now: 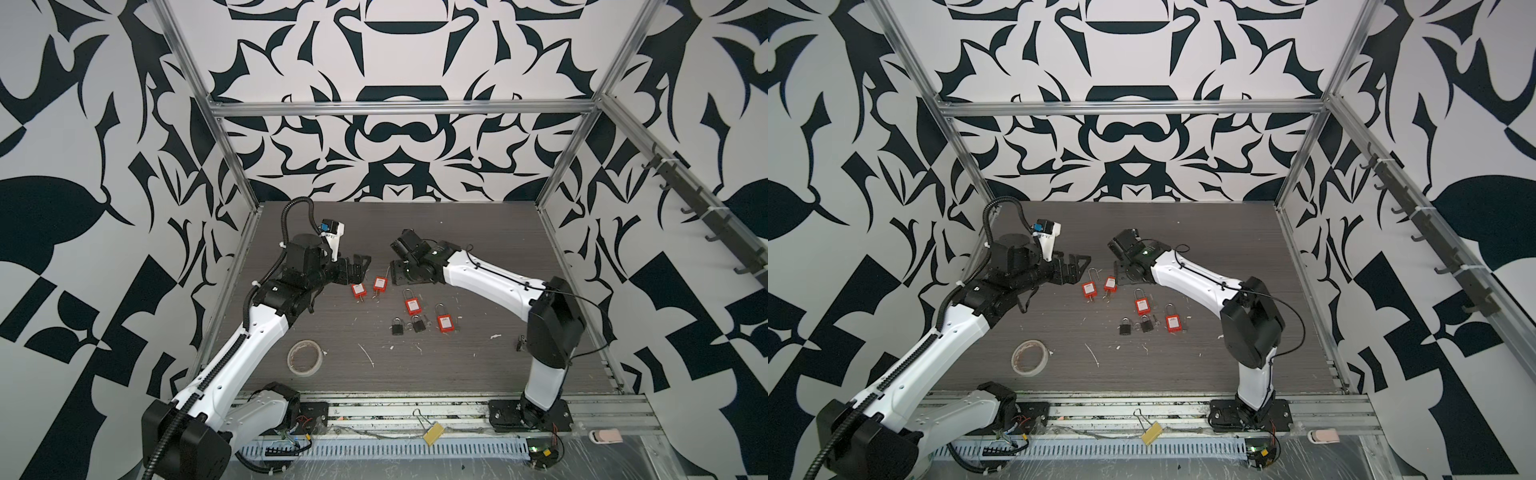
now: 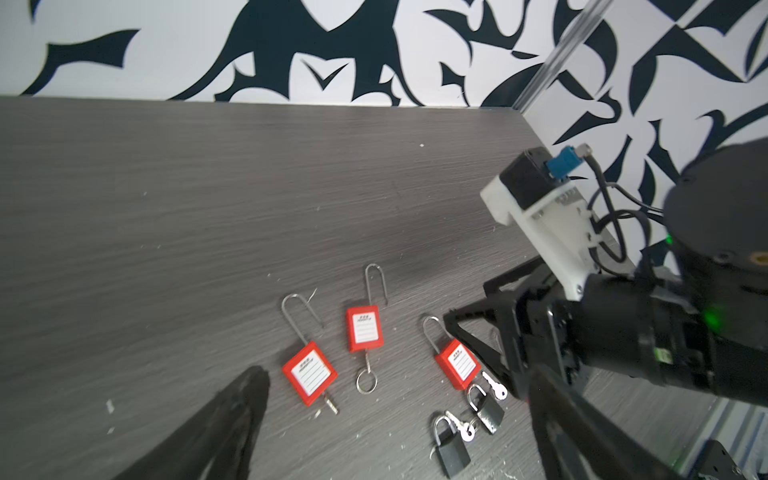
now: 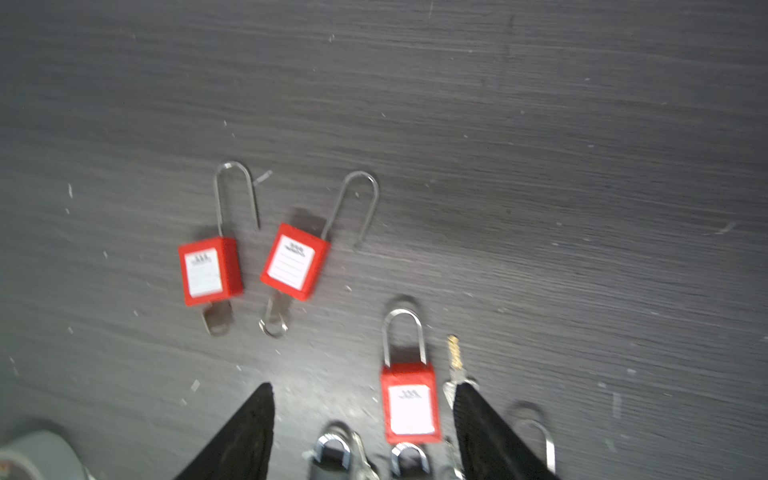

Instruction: Lock with the key

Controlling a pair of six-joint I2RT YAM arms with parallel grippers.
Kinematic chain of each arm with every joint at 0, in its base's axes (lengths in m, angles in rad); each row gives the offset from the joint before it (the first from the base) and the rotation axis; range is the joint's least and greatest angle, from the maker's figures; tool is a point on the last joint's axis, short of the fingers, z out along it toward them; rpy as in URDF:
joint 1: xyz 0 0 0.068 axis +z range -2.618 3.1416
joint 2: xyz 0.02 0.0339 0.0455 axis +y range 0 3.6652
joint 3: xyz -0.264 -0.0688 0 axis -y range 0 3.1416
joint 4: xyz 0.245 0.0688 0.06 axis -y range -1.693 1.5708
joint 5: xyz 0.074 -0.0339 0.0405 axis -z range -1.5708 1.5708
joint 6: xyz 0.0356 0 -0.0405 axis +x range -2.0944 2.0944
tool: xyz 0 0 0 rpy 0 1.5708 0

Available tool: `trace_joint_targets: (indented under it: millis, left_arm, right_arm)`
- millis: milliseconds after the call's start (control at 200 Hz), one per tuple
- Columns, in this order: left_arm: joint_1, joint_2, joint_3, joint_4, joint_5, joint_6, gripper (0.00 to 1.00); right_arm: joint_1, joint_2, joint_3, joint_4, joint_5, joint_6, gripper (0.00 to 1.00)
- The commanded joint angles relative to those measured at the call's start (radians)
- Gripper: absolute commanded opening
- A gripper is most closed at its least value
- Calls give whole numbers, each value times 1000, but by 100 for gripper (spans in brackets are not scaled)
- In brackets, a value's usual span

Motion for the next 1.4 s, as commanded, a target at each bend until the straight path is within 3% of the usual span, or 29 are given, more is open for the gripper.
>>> trace_joint_targets:
  millis: [0, 235, 550, 820, 1120, 1395]
  left_arm:
    - [21, -28, -21, -46, -19, -11, 99]
    - [27, -46, -55, -64, 4, 12, 99]
    - [29, -39, -73, -85, 8, 36, 99]
    - [30, -33, -81, -110, 8, 56, 99]
    - [29, 1, -67, -116, 17, 57, 99]
    - [29, 27, -51, -119, 42, 56, 99]
  right_arm:
    - [14, 86, 118, -84, 39, 109, 73]
    - [47, 289, 351, -187, 26, 131, 81]
    - [52, 446, 533, -255, -14, 110, 81]
    - [55, 560, 697, -391, 62, 92, 81]
    - [50, 588, 718, -415, 84, 60, 76]
    - [47, 524, 655, -437, 112, -4, 71]
